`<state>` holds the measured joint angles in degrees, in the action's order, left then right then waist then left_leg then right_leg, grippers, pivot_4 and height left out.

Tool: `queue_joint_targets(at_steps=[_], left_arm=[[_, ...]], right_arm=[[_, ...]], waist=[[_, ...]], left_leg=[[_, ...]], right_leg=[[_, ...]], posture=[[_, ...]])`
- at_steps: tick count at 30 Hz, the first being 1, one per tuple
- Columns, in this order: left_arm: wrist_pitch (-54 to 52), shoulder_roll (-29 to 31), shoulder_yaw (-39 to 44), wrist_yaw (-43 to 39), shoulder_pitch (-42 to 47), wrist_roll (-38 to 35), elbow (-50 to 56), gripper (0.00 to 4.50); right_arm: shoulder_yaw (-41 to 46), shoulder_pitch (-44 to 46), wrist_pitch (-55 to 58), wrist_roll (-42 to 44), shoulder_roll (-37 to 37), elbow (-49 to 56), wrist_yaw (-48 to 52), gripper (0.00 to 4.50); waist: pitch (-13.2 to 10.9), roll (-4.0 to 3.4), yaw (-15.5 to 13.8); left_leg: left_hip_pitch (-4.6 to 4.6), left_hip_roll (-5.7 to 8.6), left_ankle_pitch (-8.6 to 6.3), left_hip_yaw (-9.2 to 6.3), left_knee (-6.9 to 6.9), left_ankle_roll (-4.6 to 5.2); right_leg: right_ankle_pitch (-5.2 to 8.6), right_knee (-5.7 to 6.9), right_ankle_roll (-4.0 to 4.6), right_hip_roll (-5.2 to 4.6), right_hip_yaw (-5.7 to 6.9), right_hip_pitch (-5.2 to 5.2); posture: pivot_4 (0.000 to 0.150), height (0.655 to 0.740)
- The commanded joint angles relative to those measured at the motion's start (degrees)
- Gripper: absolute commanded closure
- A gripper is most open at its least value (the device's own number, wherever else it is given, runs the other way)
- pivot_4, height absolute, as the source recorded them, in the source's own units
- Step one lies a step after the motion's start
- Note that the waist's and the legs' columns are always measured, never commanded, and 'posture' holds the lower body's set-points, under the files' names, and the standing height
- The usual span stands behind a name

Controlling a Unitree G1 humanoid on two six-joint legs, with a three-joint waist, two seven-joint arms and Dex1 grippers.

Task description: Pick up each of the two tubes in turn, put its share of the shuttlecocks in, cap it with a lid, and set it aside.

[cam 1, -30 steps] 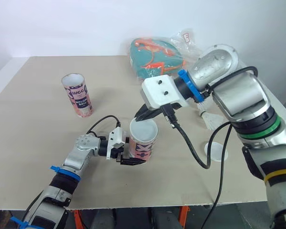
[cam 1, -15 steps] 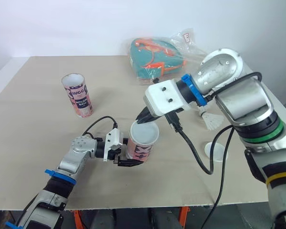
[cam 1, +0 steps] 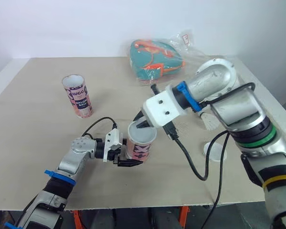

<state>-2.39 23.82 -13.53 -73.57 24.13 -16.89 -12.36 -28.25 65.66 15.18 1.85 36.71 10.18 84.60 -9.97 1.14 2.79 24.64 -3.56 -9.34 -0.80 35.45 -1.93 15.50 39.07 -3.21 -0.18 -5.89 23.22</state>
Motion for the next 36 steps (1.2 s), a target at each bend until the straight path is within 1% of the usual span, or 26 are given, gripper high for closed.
queue_joint_targets(at_steps=[1,2,3,7,9,10,12,13,14,15,17,18,23,29,33,36], left_arm=[[-0.7,0.9,-0.4,0.4,-1.1,1.4,-1.2,1.06],[-0.7,0.9,-0.4,0.4,-1.1,1.4,-1.2,1.06],[-0.7,0.9,-0.4,0.4,-1.2,1.4,-1.2,1.06],[-0.6,0.8,-0.7,0.3,-1.3,1.4,-1.3,1.06],[-0.5,0.7,-0.8,0.3,-1.2,1.5,-1.5,1.06],[-0.4,0.7,-0.8,0.3,-1.1,1.5,-1.6,1.06],[-0.2,0.5,-0.8,0.2,-1.0,1.6,-1.9,1.06],[0.0,0.5,-0.8,0.1,-1.0,1.6,-2.0,1.06],[0.1,0.4,-0.8,0.0,-0.9,1.7,-2.2,1.06],[0.2,0.3,-0.8,0.0,-0.9,1.8,-2.3,1.06],[0.5,0.3,-1.0,-0.2,-0.7,1.9,-2.6,1.06],[0.6,0.2,-1.0,-0.2,-0.7,1.9,-2.7,1.06],[0.8,0.1,-1.1,-0.2,-0.6,2.0,-2.9,1.06],[0.9,0.1,-1.1,0.1,-1.1,2.1,-2.7,1.06],[1.0,0.1,-1.0,0.4,-1.2,2.2,-2.7,1.06],[1.1,0.0,-1.0,0.9,-1.3,2.1,-2.5,1.06]], right_arm=[[-1.6,-0.6,3.0,-0.6,-1.9,-3.6,0.1,1.87],[0.0,0.4,4.8,0.8,-2.8,-5.1,0.0,1.30],[1.8,1.5,6.7,2.4,-3.5,-6.6,0.1,0.94],[9.4,5.6,12.0,9.4,-2.2,-11.6,3.0,0.94],[11.9,5.4,14.8,13.2,-0.9,-11.1,4.4,0.94],[12.8,5.1,16.6,14.9,-0.5,-10.5,4.7,1.17],[13.1,3.9,19.5,17.1,0.1,-9.3,4.7,1.77],[12.5,2.6,19.5,17.2,1.0,-8.1,5.2,2.29],[11.6,1.4,19.1,16.8,1.6,-7.3,5.3,2.59],[11.2,0.7,19.4,17.0,1.9,-6.7,5.4,3.20],[10.6,-0.2,20.2,17.8,2.0,-5.7,5.4,4.19],[10.5,-0.6,20.4,18.2,2.1,-5.4,5.5,4.44],[7.1,-1.5,20.0,17.1,1.6,-4.1,5.0,4.44],[0.4,-1.0,18.4,12.4,0.5,-4.8,4.8,4.44],[-5.0,-1.1,13.9,6.4,0.4,-6.2,4.7,4.44],[-8.0,-2.1,9.8,2.2,0.9,-6.0,4.5,4.44]], waist=[[0.2,0.03,0.0],[0.2,0.03,0.0],[0.2,0.03,0.0],[0.2,0.03,0.0],[0.2,0.04,0.0],[0.2,0.03,-0.1],[0.2,0.03,0.0],[0.2,0.03,-0.1],[0.2,0.03,-0.1],[0.2,0.03,-0.1],[0.2,0.02,0.0],[0.2,0.01,0.0],[0.2,-0.01,0.0],[0.2,0.00,0.0],[0.3,-0.01,0.0],[0.6,-0.02,0.0]], left_leg=[[-0.03,0.00,0.00,0.00,0.00,0.00],[-0.12,-0.02,0.00,0.05,0.00,0.00],[-0.12,-0.03,0.00,0.07,0.00,0.00],[-0.07,-0.04,0.00,0.08,0.02,0.00],[0.03,-0.03,0.01,0.07,0.02,0.00],[0.04,-0.02,0.00,0.07,0.01,0.00],[0.04,-0.02,-0.05,0.07,-0.03,0.04],[0.03,-0.02,-0.05,0.06,-0.06,0.05],[0.03,-0.02,-0.06,0.05,-0.07,0.05],[0.03,-0.02,-0.06,0.02,-0.08,0.06],[0.04,-0.02,-0.06,0.04,-0.07,0.05],[0.05,-0.02,-0.06,0.06,-0.06,0.05],[0.04,-0.02,-0.05,0.08,-0.04,0.05],[0.04,-0.02,-0.05,0.08,-0.04,0.05],[-0.01,-0.02,-0.05,0.08,-0.04,0.05],[-0.11,-0.02,-0.06,0.10,-0.04,0.05]], right_leg=[[0.00,0.00,0.00,0.00,0.00,-0.03],[0.01,0.00,0.07,0.00,-0.01,-0.08],[0.08,0.00,0.24,0.00,-0.02,-0.08],[0.03,0.01,0.31,0.00,-0.04,-0.03],[-0.07,0.00,0.14,-0.01,-0.04,0.05],[-0.08,0.00,0.11,-0.01,-0.05,0.05],[-0.04,0.00,0.19,-0.01,-0.06,0.04],[-0.02,0.00,0.22,0.00,-0.06,0.05],[-0.01,0.00,0.23,0.00,-0.05,0.05],[0.01,0.00,0.22,0.01,-0.02,0.05],[0.08,0.00,0.06,0.01,-0.04,0.06],[0.05,0.00,0.03,0.00,-0.06,0.08],[0.02,0.00,0.00,0.00,-0.08,0.09],[0.03,0.00,0.00,0.00,-0.08,0.09],[0.04,0.00,0.02,0.01,-0.07,0.07],[0.16,0.00,0.24,0.00,-0.08,-0.01]], posture=[[0.150,0.7387],[0.150,0.7387],[0.150,0.7387],[0.150,0.7387],[0.150,0.7387],[0.150,0.7387],[0.150,0.7387],[0.150,0.7387],[0.150,0.7387],[0.150,0.7387],[0.150,0.7387],[0.150,0.7387],[0.150,0.7387],[0.150,0.7387],[0.150,0.7387],[0.150,0.7387]])
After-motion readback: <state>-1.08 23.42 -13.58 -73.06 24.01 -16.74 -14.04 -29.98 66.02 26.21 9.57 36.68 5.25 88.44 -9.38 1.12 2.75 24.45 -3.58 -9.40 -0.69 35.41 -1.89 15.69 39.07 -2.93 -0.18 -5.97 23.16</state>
